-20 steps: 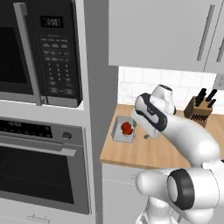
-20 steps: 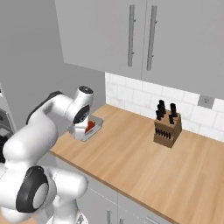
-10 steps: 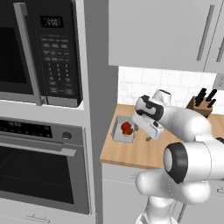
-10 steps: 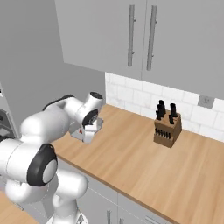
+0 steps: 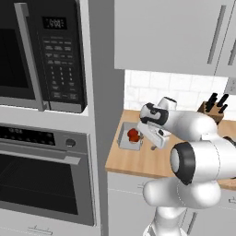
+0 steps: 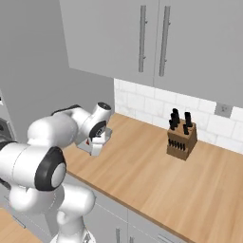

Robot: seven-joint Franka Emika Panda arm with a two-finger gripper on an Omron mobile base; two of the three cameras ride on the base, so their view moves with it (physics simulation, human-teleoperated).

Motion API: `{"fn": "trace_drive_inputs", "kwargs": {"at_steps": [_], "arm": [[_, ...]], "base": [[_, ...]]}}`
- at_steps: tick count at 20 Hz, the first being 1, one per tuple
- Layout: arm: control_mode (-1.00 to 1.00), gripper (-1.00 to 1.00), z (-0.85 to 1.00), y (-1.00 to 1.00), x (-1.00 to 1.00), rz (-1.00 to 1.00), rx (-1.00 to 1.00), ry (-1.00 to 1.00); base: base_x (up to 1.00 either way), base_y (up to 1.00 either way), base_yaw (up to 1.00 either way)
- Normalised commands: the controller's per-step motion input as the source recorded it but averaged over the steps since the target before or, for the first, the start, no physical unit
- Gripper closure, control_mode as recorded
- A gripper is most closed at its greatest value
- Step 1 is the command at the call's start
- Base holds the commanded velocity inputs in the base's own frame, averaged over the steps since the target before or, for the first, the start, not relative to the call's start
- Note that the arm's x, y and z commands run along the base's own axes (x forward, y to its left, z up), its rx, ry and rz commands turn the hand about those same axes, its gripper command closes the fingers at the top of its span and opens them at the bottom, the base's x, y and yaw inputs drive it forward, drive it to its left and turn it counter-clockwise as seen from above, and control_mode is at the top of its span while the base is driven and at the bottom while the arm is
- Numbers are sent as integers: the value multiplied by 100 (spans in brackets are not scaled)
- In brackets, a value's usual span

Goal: Take the meat container that has the chicken drumstick and place it on the second highest rack of the freezer. Then take the vegetable container that has the bell pepper and tomato and place it on the highest rack of the freezer.

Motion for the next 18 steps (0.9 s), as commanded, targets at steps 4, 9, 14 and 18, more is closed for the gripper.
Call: {"fn": "trace_drive_inputs", "kwargs": {"at_steps": [4,9,14,18], "arm": [[-100,-100,-22,12,44,0,0,2],[-100,-100,-30,10,44,1,0,4],[-100,-100,-24,0,34,3,0,6],[-100,-100,-42,0,31,2,0,12]], "base": [[0,0,0],[0,0,0],[0,0,0],[0,0,0]]}}
